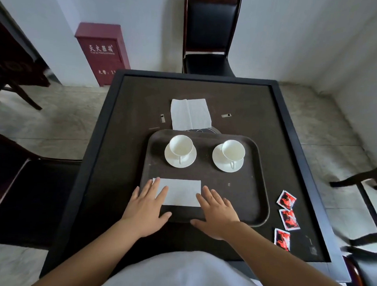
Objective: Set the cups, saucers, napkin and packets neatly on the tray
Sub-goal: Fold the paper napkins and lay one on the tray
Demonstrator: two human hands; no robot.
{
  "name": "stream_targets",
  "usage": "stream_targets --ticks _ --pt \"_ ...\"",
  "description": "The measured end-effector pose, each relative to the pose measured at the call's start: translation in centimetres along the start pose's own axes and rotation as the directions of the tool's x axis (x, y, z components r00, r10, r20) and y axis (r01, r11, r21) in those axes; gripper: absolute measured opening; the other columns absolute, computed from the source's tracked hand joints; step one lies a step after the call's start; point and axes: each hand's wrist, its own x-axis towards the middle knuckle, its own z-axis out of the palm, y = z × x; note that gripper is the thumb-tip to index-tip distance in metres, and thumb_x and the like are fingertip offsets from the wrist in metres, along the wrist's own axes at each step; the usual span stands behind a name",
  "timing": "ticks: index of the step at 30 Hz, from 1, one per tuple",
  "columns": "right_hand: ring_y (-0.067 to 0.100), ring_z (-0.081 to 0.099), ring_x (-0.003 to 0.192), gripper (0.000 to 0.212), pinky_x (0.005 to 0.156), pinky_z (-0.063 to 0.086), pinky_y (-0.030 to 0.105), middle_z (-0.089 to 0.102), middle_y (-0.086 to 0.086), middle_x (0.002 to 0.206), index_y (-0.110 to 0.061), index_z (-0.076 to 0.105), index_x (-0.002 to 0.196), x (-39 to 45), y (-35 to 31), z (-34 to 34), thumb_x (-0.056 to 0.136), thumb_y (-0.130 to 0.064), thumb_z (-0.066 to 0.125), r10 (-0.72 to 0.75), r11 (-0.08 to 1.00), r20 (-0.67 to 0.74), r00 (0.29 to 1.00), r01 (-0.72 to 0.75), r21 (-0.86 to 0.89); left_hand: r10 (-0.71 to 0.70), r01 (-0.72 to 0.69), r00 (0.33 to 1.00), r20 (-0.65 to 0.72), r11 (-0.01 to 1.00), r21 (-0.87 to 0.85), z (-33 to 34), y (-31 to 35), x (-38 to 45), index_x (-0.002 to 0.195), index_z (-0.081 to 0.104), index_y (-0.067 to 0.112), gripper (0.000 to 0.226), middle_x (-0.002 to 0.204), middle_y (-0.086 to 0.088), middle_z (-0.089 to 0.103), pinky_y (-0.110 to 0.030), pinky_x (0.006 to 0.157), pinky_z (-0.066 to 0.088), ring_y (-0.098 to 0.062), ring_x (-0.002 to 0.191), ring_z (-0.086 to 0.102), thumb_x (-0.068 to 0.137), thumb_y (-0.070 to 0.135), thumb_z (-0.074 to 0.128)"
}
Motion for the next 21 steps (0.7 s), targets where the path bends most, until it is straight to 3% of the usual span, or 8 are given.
stream_targets --ticks 13,21 --pt "0.024 -0.01 0.15 0.086 0.118 0.006 0.051 -0.014 -0.002 0.163 -0.034 0.0 0.153 -1.4 1.5 -5.7 0.086 -0.078 0.032 0.061 0.997 -0.215 0.975 -0.048 0.065 0.055 -0.05 0.981 -0.188 0.998 0.031 -6.0 4.2 4.3 0.154 0.002 0.03 0.085 0.164 -0.004 -0.012 -0.054 0.118 0.005 -0.026 0.15 -0.009 0.086 0.073 0.028" --pt "0.023 -0.006 0.15 0.087 0.119 0.011 0.052 -0.009 -0.001 0.164 -0.032 0.003 0.154 1.5 5.0 -11.3 0.085 -0.078 0.032 0.046 0.997 -0.29 0.956 -0.028 0.068 0.048 -0.033 0.964 -0.263 0.998 0.062 -11.0 4.6 9.6 0.151 0.017 0.032 0.077 0.164 -0.004 0.002 -0.055 0.117 0.014 -0.029 0.149 0.002 0.087 0.069 0.037"
